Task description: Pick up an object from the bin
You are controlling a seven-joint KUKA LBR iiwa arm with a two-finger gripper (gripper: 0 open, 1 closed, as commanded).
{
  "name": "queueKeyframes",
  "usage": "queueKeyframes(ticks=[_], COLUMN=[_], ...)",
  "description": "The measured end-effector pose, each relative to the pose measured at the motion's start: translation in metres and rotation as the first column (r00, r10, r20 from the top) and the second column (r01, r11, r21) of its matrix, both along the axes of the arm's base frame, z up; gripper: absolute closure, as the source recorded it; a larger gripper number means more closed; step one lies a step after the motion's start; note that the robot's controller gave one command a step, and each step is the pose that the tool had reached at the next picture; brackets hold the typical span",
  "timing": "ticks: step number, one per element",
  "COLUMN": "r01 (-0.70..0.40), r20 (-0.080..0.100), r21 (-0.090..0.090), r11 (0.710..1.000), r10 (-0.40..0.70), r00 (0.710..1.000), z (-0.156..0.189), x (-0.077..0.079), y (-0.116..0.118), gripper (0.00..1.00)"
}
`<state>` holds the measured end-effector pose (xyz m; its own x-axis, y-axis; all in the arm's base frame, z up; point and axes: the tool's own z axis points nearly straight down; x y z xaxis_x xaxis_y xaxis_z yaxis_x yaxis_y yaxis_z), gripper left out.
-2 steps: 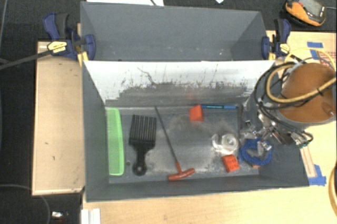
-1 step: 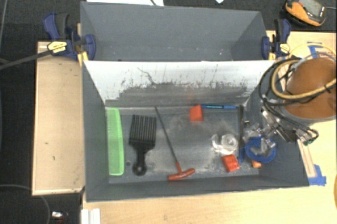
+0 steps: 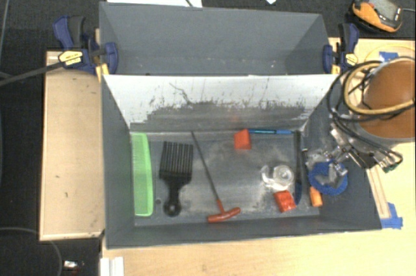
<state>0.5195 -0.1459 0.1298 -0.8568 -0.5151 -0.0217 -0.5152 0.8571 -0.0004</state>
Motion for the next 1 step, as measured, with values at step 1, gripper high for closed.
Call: queueKeyframes(ticks=[1], r01=[0.002], r20=[0.0], r21=[-0.001], r11=[1.0], r10=[-0.002], r00=[1.0], z=[0.021], x=[0.0003], y=[-0.0003], gripper=[1.0])
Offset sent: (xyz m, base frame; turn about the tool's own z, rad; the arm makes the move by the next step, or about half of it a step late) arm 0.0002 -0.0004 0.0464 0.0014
